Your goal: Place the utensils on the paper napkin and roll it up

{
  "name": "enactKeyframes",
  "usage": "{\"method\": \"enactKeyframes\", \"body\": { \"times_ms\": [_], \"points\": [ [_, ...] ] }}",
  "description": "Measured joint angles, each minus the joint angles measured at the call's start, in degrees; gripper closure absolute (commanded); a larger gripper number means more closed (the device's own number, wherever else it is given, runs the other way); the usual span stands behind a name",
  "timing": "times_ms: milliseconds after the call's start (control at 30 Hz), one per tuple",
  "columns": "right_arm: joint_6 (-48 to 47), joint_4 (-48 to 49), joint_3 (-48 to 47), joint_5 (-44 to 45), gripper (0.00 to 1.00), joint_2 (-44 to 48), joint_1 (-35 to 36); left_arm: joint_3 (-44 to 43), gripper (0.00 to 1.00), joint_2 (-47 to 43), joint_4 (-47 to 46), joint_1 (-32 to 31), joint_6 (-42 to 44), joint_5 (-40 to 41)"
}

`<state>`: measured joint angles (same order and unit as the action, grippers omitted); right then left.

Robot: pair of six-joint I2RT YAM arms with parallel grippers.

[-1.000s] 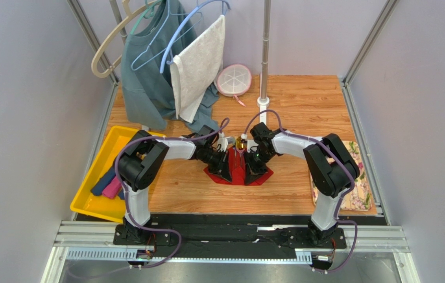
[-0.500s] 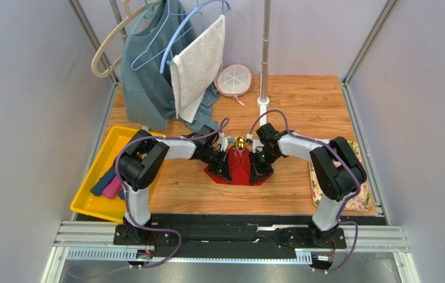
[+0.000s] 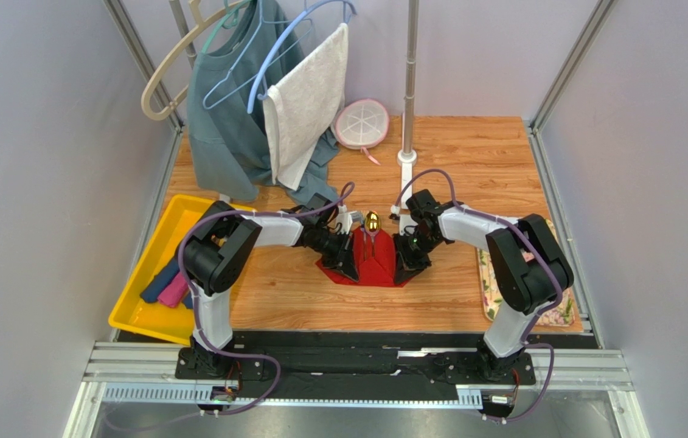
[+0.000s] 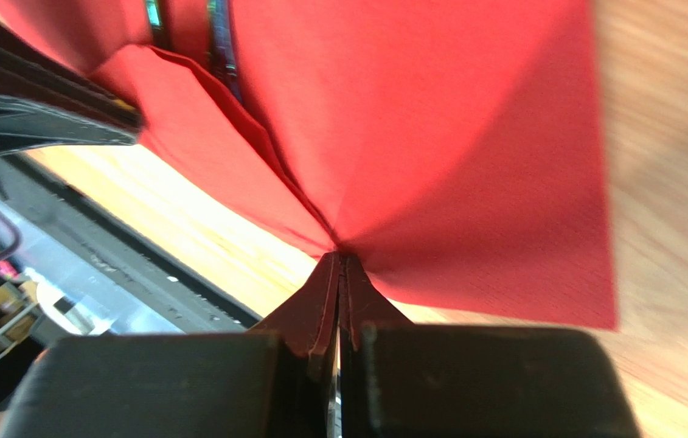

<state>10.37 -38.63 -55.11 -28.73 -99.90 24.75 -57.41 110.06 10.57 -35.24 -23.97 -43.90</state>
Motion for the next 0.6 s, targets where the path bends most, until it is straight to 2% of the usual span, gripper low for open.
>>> {"method": "enactKeyframes", "body": {
  "times_ms": [267,600],
  "points": [
    [-0.7,-2.1,0.1,2.3,1.00,2.4,-0.6,0.0,0.99,0.0,0.1,0.1,0.0,0.0],
    [2.1,1.6,-0.2,-8.5,1.00,8.0,0.0,0.0,0.99,0.0,0.1,0.1,0.0,-0.1]
  ]
}}
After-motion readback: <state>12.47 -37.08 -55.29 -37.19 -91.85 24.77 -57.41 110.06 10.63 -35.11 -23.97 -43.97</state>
